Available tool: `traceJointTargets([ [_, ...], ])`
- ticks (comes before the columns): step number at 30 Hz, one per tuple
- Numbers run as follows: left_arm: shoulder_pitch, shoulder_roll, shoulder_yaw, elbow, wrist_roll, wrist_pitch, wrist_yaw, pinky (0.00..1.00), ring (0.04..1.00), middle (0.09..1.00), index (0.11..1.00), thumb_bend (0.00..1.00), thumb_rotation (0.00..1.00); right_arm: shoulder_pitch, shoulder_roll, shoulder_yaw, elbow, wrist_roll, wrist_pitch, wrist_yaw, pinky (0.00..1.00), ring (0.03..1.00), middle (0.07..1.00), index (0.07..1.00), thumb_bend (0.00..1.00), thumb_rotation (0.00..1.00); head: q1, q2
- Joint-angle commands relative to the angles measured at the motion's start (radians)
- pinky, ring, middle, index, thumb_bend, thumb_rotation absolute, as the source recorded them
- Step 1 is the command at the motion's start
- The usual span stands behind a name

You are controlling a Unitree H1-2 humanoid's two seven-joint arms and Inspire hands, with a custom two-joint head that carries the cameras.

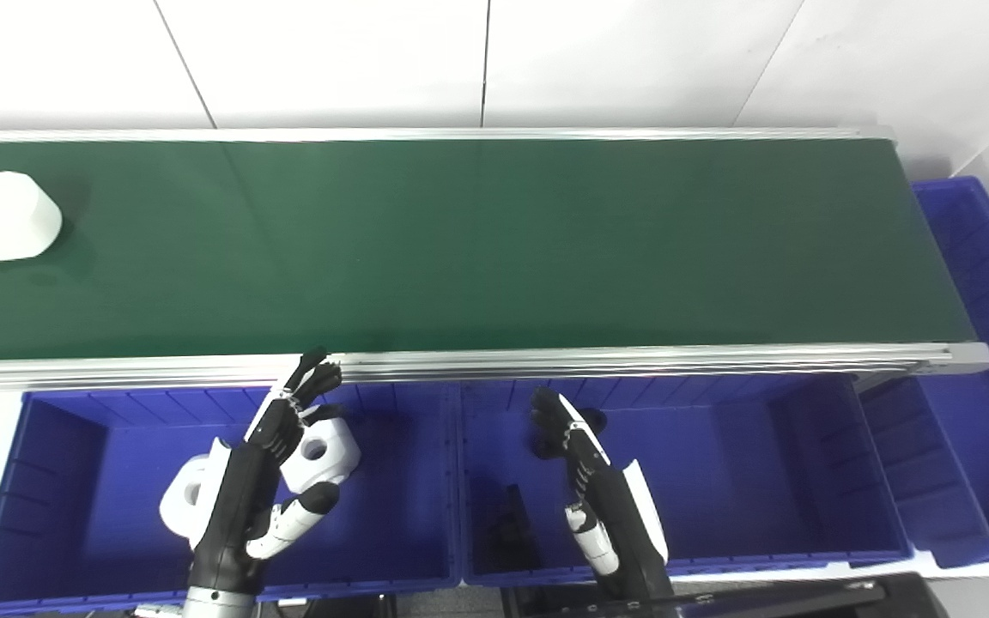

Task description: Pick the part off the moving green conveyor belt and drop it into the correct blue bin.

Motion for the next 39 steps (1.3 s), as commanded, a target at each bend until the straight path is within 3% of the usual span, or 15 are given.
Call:
traceJointTargets([
  [1, 0.006, -0.005, -0.004, -0.033, 0.004, -0.024, 0.002, 0.76, 0.862, 0.878, 0.911, 0.85, 0.77, 0.016, 0.006, 0.009, -0.039, 0.0, -0.014, 0.005, 0.96, 0.92, 0.918, 0.935, 0.83, 1.0, 0.0, 0.001],
  [32, 0.009, 0.008, -0.014, -0.054, -0.03, 0.011, -0.025, 0.77, 0.871, 0.887, 0.937, 0.85, 0.75, 0.021, 0.004, 0.013, -0.052, -0.01, 0.016, 0.013, 0.94, 0.904, 0.916, 0.93, 0.85, 1.0, 0.0, 0.004],
  [36, 0.009, -0.007, -0.016, -0.027, -0.008, -0.01, -0.014, 0.75, 0.858, 0.88, 0.93, 0.85, 0.75, 0.015, -0.004, 0.008, -0.034, 0.004, -0.001, 0.015, 0.94, 0.907, 0.916, 0.928, 0.87, 1.0, 0.071, -0.036],
  [38, 0.009, -0.019, -0.021, -0.002, 0.011, -0.027, -0.007, 0.73, 0.839, 0.867, 0.92, 0.85, 0.75, 0.007, -0.015, -0.001, -0.008, 0.017, -0.022, 0.015, 0.94, 0.909, 0.916, 0.929, 0.88, 1.0, 0.141, -0.089],
  [39, 0.009, -0.023, -0.024, 0.008, 0.017, -0.031, -0.006, 0.71, 0.829, 0.855, 0.909, 0.86, 0.74, 0.004, -0.02, -0.005, 0.005, 0.022, -0.031, 0.014, 0.93, 0.904, 0.915, 0.932, 0.89, 1.0, 0.148, -0.095],
])
